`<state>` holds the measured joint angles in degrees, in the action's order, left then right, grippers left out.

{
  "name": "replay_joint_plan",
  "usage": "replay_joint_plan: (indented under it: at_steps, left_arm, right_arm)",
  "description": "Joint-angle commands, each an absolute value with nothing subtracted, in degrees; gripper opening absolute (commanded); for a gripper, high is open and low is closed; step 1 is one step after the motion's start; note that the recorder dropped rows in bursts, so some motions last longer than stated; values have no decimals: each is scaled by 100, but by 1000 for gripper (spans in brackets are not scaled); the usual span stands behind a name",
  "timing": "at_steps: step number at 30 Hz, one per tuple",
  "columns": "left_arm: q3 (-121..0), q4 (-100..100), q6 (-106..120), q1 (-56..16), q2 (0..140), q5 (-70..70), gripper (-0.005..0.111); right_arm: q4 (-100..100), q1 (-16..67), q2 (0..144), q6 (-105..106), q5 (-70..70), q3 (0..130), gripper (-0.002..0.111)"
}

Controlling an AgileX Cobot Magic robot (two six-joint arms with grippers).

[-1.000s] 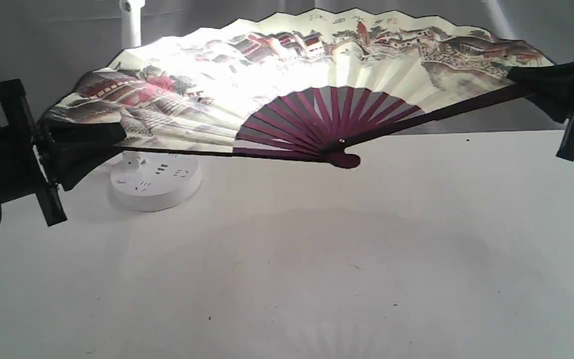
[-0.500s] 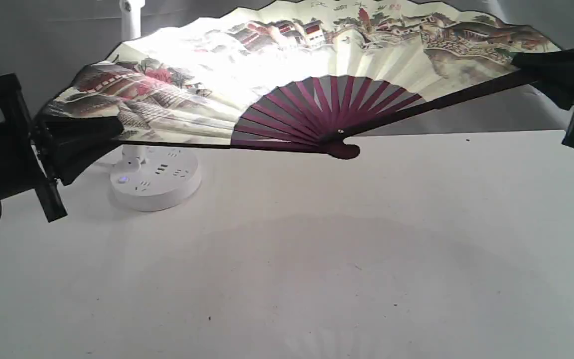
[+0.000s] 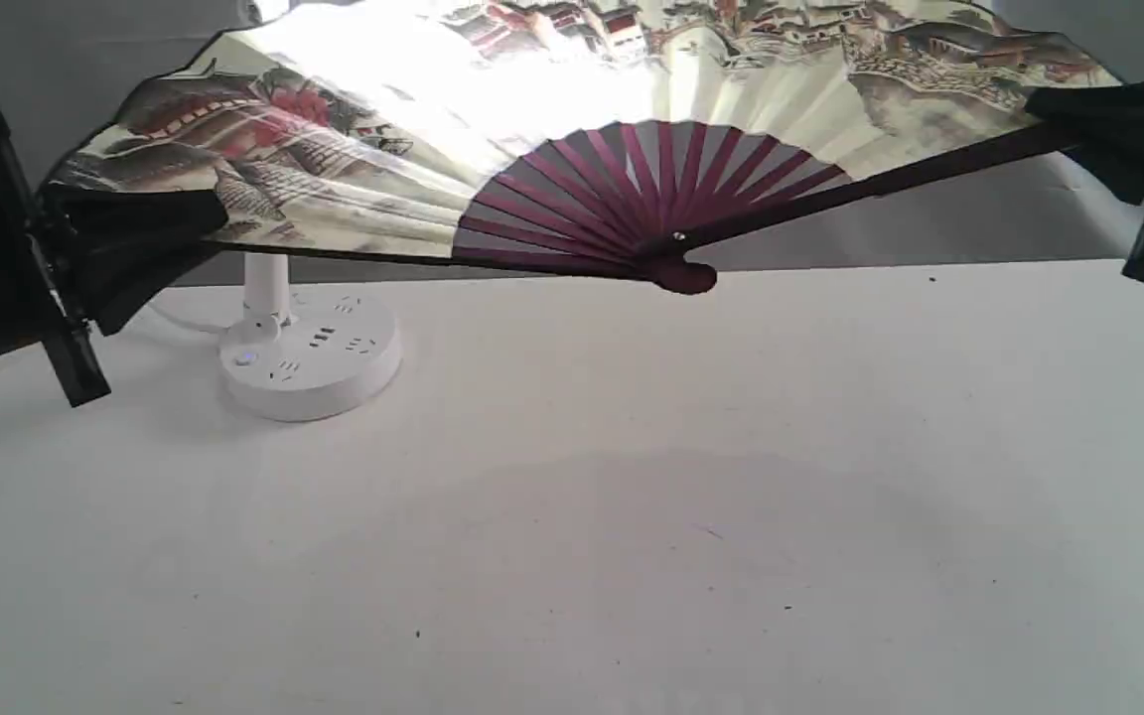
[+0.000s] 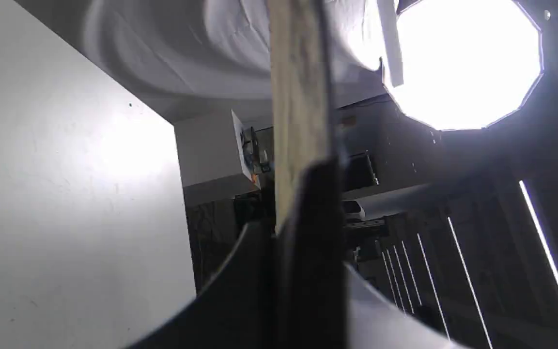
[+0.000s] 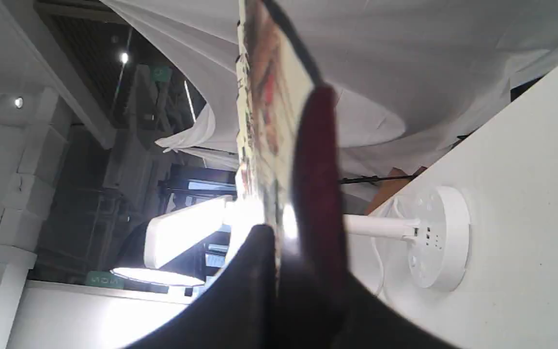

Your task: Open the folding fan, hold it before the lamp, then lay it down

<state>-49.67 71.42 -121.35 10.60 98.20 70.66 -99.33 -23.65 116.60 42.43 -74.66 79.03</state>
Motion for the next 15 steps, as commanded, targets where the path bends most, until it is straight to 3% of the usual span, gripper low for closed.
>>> replay_joint_plan:
  at_steps: [1,15]
  left_arm:
    - [-4954,6823,-12262,1203,9731,6996,0]
    - [-4954,7302,-12262,1203,9743,6911,0]
  right_arm:
    - [-9995,-2508,11627,4475,-6996,7944,0]
    - [-9914,-2508,11637,4667,-6996,7944,0]
